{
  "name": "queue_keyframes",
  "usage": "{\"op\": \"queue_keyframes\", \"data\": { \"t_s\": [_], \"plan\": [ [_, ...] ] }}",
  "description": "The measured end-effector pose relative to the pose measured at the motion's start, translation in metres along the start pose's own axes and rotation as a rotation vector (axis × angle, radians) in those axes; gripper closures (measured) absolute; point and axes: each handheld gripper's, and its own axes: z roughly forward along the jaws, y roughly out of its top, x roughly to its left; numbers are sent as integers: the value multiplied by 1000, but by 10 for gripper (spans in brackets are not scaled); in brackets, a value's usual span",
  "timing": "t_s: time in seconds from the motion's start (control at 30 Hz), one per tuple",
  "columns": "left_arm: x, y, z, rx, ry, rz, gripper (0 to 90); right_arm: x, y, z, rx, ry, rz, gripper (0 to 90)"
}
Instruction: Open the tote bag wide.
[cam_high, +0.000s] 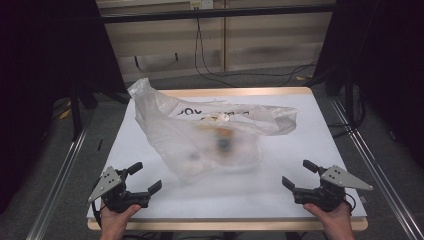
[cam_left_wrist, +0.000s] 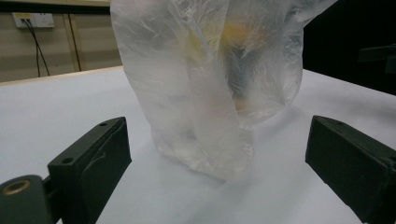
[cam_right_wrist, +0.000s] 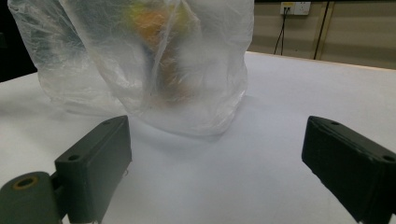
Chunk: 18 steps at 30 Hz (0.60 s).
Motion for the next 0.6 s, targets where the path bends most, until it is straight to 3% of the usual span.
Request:
{"op": "queue_keyframes", "data": {
  "t_s": [0.2,0.23,0.3,0.53,0.6],
  "plan": [
    [-1,-1,1,3,10,-9,81,-1,0,-1,-1,-4,0,124],
    [1,-1,1,14,5,12,93,-2,1,-1,-1,-5,1,142],
    [1,-1,1,24,12,7,117,-3,1,-1,-3,-1,4,166],
    [0,-1,1,20,-13,10,329,-6,3,-3,-17,33,1,418],
    [0,0,2,26,-41,13,397,-7,3,-2,-14,48,-3,483]
  ]
}}
